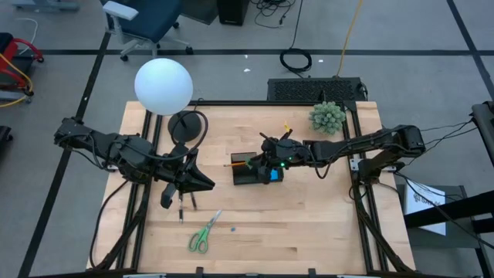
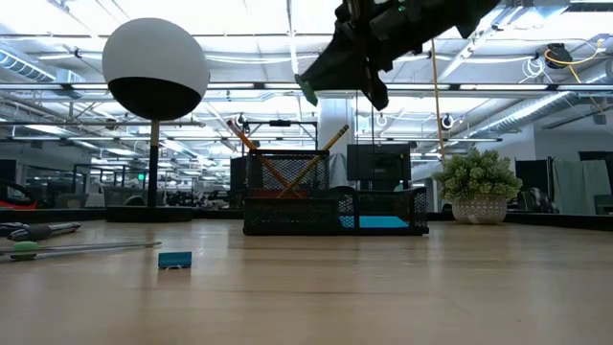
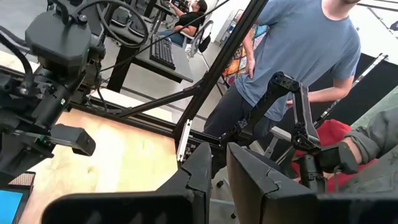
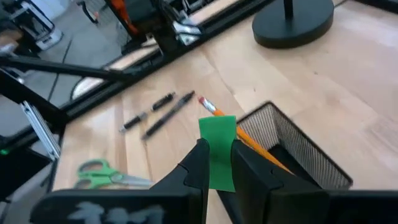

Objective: Pick and place office supplies into organizer
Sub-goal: Put the green eraser into the desk organizer

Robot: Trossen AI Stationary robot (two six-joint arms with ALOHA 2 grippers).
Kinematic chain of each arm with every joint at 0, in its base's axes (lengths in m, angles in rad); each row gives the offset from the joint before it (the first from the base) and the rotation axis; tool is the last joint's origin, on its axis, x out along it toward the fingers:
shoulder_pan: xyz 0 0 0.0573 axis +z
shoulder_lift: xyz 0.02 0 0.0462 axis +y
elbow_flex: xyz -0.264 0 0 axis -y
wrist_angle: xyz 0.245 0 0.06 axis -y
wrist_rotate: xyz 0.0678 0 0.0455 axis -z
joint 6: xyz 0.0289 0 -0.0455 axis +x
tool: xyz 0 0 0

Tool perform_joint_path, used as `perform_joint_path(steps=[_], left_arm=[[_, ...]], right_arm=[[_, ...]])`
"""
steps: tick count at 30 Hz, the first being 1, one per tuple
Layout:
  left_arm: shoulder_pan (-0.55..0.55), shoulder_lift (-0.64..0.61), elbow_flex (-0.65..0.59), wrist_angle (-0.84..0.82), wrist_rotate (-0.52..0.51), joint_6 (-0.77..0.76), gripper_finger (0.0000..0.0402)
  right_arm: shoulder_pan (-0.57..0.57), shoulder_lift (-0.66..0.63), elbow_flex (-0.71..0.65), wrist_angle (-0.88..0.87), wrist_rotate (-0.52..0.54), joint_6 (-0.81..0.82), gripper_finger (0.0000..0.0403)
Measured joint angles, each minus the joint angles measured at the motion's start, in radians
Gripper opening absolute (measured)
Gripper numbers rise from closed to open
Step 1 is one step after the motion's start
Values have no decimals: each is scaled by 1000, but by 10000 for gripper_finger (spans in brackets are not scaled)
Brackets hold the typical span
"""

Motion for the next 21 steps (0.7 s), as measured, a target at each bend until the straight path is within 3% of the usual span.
perform_joint_path(steps=[13, 21], left_arm=[[0, 0, 0, 2, 0, 0, 47], [0, 0, 0, 0, 0, 0, 47]], right_arm=[[1, 139, -22, 92, -129, -63, 45], [1, 201, -22, 98, -131, -159, 45]])
